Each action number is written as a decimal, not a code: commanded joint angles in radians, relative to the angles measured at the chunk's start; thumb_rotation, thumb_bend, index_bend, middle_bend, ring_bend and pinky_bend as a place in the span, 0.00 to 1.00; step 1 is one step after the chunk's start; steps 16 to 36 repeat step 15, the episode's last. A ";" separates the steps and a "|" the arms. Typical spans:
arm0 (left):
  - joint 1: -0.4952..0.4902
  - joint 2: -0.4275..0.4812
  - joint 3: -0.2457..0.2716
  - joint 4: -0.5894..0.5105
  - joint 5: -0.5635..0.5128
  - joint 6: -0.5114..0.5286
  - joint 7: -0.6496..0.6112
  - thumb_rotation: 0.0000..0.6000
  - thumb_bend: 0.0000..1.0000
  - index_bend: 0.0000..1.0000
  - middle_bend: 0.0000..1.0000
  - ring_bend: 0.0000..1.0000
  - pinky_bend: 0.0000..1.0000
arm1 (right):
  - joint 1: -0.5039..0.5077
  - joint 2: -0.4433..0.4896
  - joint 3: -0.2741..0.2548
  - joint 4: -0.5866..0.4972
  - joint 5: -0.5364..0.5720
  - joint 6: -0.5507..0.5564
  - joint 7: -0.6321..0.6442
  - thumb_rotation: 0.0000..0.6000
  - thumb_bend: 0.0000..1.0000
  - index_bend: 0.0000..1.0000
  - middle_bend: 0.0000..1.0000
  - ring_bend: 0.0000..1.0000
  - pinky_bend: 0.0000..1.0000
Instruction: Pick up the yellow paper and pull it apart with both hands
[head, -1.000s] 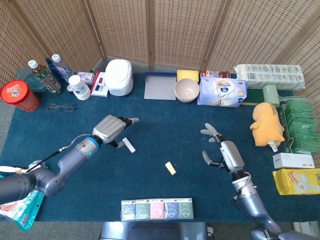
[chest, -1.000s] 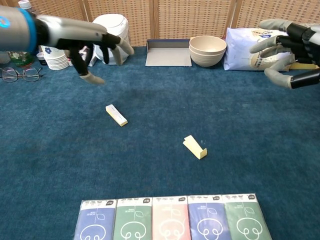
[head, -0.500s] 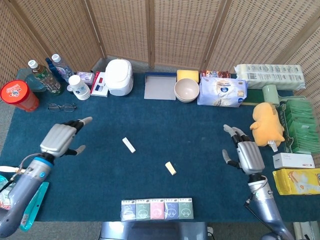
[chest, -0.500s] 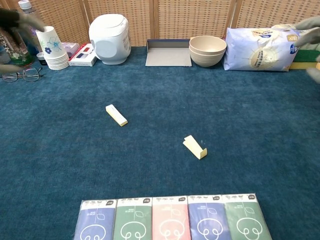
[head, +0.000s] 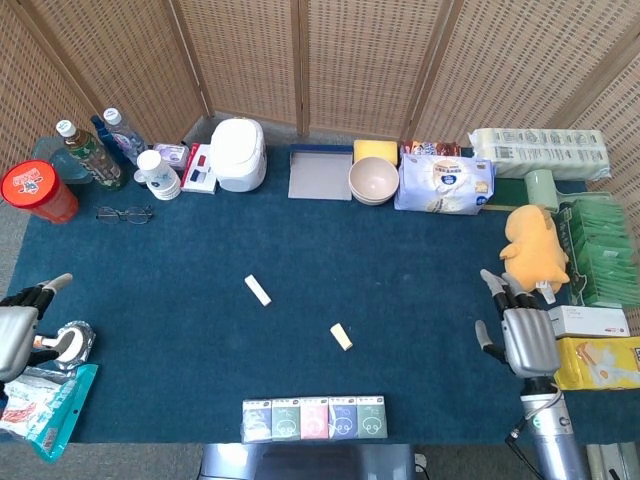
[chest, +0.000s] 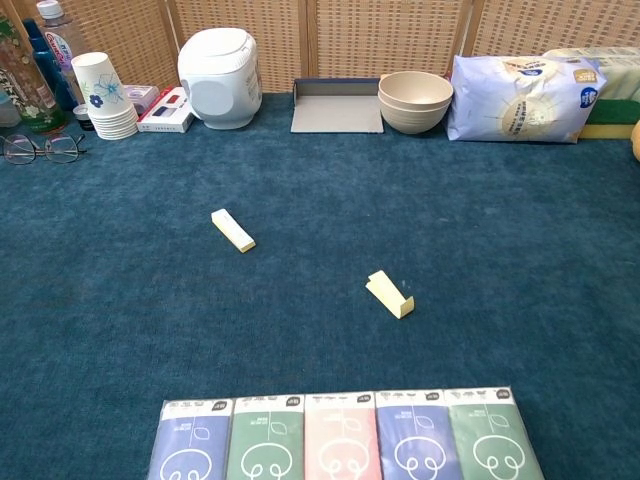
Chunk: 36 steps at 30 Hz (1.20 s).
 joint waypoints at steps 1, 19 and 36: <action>0.090 -0.043 0.023 0.058 0.052 0.084 -0.038 0.97 0.26 0.15 0.23 0.25 0.33 | -0.032 0.016 -0.026 -0.025 -0.021 0.031 -0.029 1.00 0.46 0.09 0.20 0.10 0.27; 0.184 -0.093 -0.025 0.103 0.140 0.103 -0.084 0.96 0.27 0.15 0.23 0.25 0.33 | -0.104 0.030 -0.043 -0.044 -0.064 0.082 -0.015 1.00 0.46 0.11 0.20 0.10 0.27; 0.184 -0.093 -0.025 0.103 0.140 0.103 -0.084 0.96 0.27 0.15 0.23 0.25 0.33 | -0.104 0.030 -0.043 -0.044 -0.064 0.082 -0.015 1.00 0.46 0.11 0.20 0.10 0.27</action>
